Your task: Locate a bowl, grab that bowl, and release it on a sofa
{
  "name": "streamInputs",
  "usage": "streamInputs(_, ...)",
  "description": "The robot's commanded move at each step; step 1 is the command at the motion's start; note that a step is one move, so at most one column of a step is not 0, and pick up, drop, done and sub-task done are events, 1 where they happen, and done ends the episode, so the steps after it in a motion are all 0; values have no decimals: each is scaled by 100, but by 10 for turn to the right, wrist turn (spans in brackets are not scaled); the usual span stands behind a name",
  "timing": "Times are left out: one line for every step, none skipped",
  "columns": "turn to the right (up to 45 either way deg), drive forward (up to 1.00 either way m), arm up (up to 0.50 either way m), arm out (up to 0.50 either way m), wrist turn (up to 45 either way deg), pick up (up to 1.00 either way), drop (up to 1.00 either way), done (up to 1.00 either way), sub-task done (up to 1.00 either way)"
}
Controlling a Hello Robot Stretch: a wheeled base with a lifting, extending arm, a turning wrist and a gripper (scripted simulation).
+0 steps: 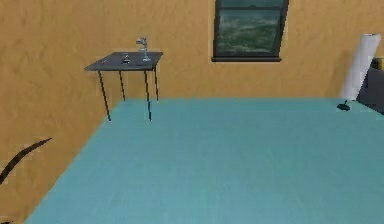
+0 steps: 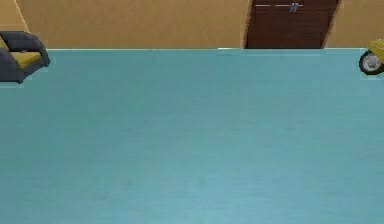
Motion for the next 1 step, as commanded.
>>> streamInputs(0, 100, 0, 0, 0, 0, 0, 0, 0)
